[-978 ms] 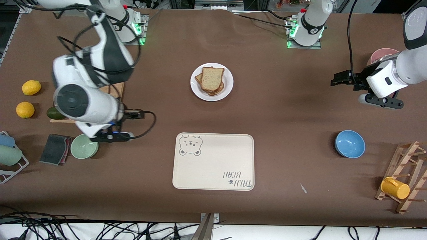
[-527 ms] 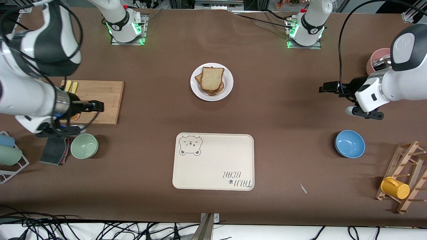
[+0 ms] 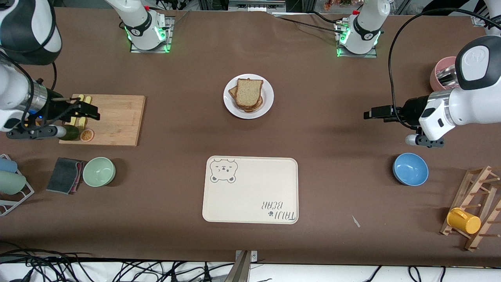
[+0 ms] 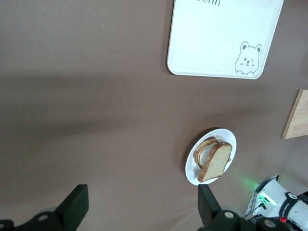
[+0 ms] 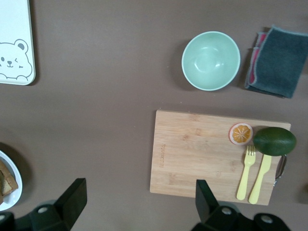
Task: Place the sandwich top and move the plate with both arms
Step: 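Move the left gripper toward the plate while the right gripper returns, then grasp the rim of the white plate with the left gripper, then slide the plate with the left gripper onto the bear-printed white tray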
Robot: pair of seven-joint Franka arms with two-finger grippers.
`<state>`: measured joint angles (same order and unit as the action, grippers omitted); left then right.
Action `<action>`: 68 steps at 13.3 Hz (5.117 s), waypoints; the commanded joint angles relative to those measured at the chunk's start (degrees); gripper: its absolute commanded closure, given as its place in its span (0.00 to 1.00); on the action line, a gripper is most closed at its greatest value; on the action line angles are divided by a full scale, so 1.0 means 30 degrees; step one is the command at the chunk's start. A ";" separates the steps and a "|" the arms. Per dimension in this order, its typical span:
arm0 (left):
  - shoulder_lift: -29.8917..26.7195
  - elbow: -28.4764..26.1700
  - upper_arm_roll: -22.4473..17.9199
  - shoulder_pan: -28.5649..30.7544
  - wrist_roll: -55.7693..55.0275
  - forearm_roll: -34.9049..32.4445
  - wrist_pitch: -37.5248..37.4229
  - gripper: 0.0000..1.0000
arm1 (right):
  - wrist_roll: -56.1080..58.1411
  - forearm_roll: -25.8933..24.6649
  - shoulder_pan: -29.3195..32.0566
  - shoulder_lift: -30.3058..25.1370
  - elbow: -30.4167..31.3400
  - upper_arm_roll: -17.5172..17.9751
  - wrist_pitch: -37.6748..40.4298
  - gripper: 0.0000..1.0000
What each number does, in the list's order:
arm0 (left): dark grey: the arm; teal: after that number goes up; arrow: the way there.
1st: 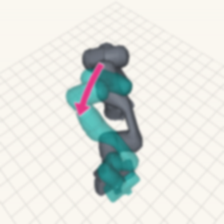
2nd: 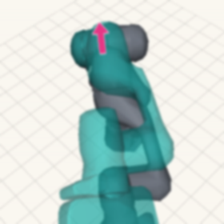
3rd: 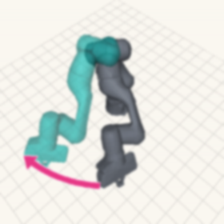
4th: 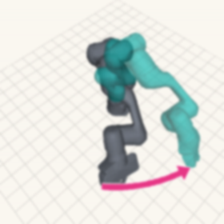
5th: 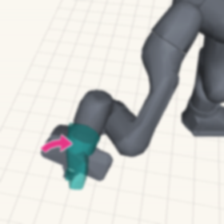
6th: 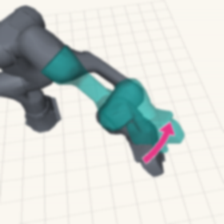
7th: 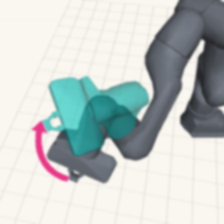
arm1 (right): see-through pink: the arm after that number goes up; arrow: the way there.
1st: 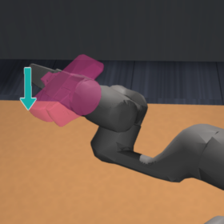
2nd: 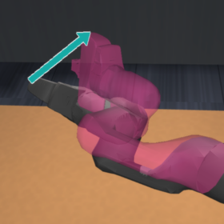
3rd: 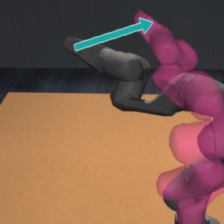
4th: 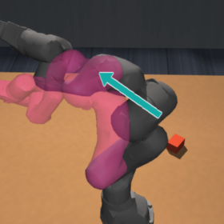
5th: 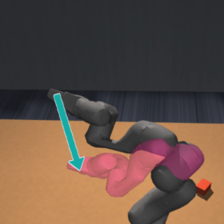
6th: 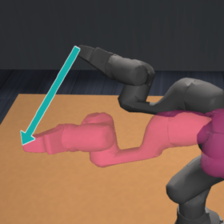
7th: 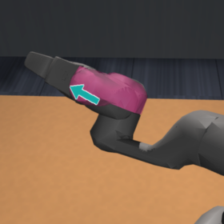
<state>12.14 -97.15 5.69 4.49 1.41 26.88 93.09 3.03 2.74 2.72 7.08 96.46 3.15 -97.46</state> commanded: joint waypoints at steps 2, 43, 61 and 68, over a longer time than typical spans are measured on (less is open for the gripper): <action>0.1048 0.0216 0.0388 -0.0352 -0.0090 0.0531 0.0055 0.00 | 0.0687 0.0375 0.1291 -0.2382 0.0862 0.0534 0.0634 0.00; 0.3100 -1.3641 0.8124 -0.2548 1.9590 2.3288 1.5172 0.02 | 0.0512 -0.0887 -0.0702 -0.3151 -0.0749 -0.2220 0.2339 0.00; 0.5677 -1.3173 0.8124 -0.3371 2.4664 2.7981 1.5553 0.32 | 0.0512 -0.0739 -0.0643 -0.2946 -0.0836 -0.2220 0.2398 0.00; 0.6061 -1.2938 0.8154 -0.3429 2.4929 2.8011 1.5582 0.60 | 0.0512 -0.0710 -0.0643 -0.2917 -0.0866 -0.2220 0.2398 0.00</action>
<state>29.78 -136.81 29.97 -5.16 73.67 108.28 139.23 5.07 0.13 1.33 -1.99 94.75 -2.97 -90.82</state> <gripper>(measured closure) 0.427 0.000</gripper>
